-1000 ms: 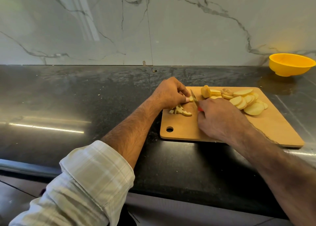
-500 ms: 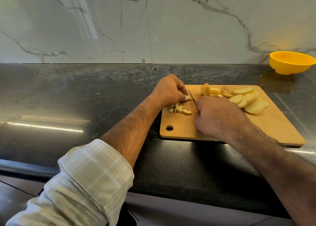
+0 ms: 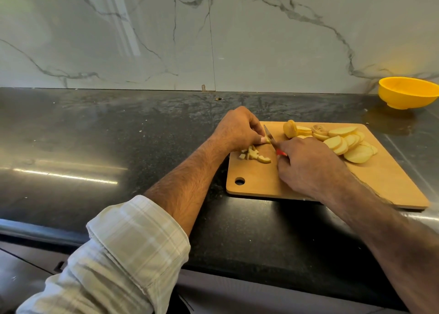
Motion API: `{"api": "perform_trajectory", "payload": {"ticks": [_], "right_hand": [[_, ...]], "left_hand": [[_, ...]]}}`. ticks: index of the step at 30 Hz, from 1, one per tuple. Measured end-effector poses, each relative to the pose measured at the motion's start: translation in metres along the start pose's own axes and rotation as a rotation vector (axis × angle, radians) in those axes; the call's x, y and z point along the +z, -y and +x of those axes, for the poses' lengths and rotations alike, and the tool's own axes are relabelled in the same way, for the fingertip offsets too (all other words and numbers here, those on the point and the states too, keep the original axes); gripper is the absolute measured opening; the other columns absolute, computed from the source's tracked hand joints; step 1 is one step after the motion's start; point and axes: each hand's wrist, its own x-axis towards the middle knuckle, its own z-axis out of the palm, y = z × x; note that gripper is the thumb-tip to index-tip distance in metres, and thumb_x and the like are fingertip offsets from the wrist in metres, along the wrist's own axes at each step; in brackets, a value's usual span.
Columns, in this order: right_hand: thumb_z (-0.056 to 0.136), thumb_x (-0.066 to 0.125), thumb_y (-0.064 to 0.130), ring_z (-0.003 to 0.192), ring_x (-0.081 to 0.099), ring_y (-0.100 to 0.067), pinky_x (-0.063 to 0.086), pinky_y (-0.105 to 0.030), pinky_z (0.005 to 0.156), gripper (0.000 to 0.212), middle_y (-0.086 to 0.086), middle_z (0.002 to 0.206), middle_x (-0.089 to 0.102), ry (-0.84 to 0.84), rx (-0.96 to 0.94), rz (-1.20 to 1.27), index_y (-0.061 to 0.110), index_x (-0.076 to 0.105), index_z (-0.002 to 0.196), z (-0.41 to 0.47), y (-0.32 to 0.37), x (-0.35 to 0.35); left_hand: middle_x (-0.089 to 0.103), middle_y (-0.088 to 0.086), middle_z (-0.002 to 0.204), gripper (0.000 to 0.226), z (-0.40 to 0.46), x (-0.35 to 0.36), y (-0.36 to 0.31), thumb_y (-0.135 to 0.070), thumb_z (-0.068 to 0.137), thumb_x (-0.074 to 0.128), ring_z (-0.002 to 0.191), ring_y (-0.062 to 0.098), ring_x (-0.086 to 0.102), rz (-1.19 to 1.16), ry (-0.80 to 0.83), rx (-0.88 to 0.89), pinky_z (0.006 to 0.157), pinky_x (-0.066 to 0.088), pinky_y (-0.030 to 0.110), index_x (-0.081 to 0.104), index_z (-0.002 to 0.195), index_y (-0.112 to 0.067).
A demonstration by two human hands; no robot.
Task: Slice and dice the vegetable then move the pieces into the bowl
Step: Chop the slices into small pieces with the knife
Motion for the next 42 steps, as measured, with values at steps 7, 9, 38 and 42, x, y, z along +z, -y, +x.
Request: {"api": "perform_trajectory", "payload": {"ticks": [7,9,38,42], "right_hand": [[0.102,0.055,0.035,0.096,0.058,-0.017,0.054,-0.035,0.081,0.028,0.003,0.108,0.062,0.067,0.023,-0.035,0.024,0.063,0.126,0.004,0.011,-0.004],[0.103,0.054,0.035,0.099,0.058,-0.017,0.055,-0.036,0.084,0.031,0.002,0.113,0.064,0.058,0.026,-0.028,0.025,0.063,0.13,0.003,0.01,-0.003],[0.103,0.062,0.031,0.062,0.063,-0.016,0.051,-0.03,0.052,0.033,0.007,0.078,0.072,-0.281,0.033,0.353,0.024,0.071,0.134,0.007,-0.036,-0.011],[0.102,0.062,0.033,0.068,0.064,-0.016,0.054,-0.031,0.055,0.037,0.005,0.089,0.072,-0.276,0.082,0.341,0.023,0.068,0.137,0.009,-0.039,-0.013]], "left_hand": [[0.075,-0.01,0.09,0.008,0.0,0.001,-0.002,-0.022,0.086,0.088,0.086,0.003,0.068,-0.01,0.0,-0.01,0.073,0.053,0.018,0.083,0.092,-0.021],[0.075,-0.009,0.092,0.008,0.001,0.001,-0.001,-0.021,0.086,0.087,0.087,0.003,0.068,-0.011,-0.003,-0.009,0.074,0.054,0.019,0.083,0.093,-0.02],[0.068,-0.013,0.103,0.045,-0.003,-0.002,0.003,-0.048,0.09,0.08,0.094,0.004,0.064,0.095,0.064,0.158,0.084,0.054,0.026,0.069,0.129,-0.029],[0.065,-0.012,0.1,0.043,0.0,0.008,-0.008,-0.054,0.089,0.079,0.089,0.004,0.06,0.233,0.043,0.167,0.075,0.051,0.026,0.072,0.124,-0.029]]}}
